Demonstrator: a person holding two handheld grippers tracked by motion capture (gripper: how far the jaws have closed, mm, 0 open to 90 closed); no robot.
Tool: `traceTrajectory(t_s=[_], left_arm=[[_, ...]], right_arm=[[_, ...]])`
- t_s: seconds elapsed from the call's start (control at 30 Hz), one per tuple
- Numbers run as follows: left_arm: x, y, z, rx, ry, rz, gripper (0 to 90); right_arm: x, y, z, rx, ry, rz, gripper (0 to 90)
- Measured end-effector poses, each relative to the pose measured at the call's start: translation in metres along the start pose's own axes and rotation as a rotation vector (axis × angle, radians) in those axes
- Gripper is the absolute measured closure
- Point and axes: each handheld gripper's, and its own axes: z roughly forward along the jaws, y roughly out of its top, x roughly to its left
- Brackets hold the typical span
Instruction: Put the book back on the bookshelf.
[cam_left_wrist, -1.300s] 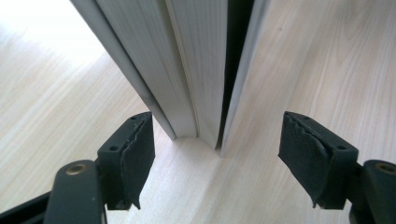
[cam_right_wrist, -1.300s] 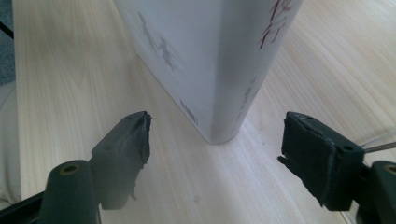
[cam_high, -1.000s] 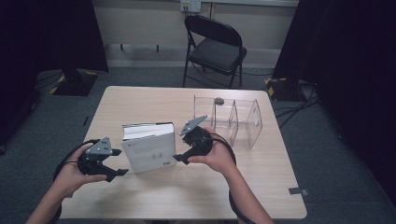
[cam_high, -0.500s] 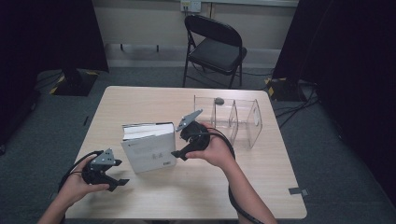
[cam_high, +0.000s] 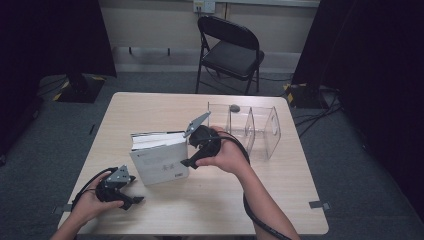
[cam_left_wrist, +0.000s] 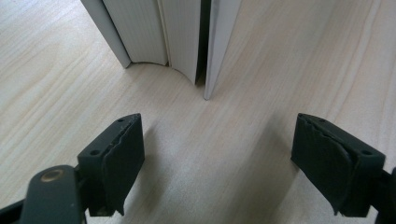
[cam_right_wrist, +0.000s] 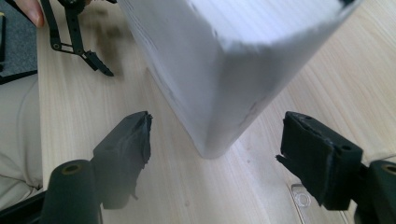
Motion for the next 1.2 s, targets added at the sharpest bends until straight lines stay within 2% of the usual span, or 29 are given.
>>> traceTrajectory(t_s=[0.07, 0.23, 0.43, 0.47, 0.57, 0.8, 0.97, 1.2], left_arm=[[0.0, -0.001, 0.001, -0.016, 0.0, -0.014, 16.0], [0.002, -0.004, 0.001, -0.034, -0.008, -0.007, 15.3], [0.003, -0.01, 0.002, -0.088, -0.017, -0.006, 13.1], [0.003, -0.011, 0.002, -0.093, -0.008, 0.004, 13.0], [0.003, -0.014, 0.004, -0.123, -0.02, -0.004, 11.4], [0.003, -0.014, 0.004, -0.123, -0.02, -0.003, 11.0], [0.003, -0.014, 0.004, -0.122, -0.021, -0.003, 11.0], [0.003, -0.014, 0.004, -0.122, -0.021, -0.003, 11.0]], right_arm=[[0.0, 0.003, 0.0, 0.007, 0.004, -0.005, 23.6], [0.0, 0.01, -0.001, 0.002, 0.008, -0.015, 23.6], [0.0, 0.019, -0.002, 0.014, 0.003, -0.019, 23.7], [0.0, 0.021, -0.002, 0.009, 0.003, -0.026, 23.7], [-0.001, 0.025, -0.001, 0.005, 0.007, -0.028, 23.7], [-0.001, 0.035, 0.005, 0.013, 0.023, -0.032, 23.9], [-0.002, 0.042, 0.011, -0.008, 0.043, -0.025, 25.5], [-0.006, 0.047, 0.017, -0.013, 0.085, -0.052, 28.1]])
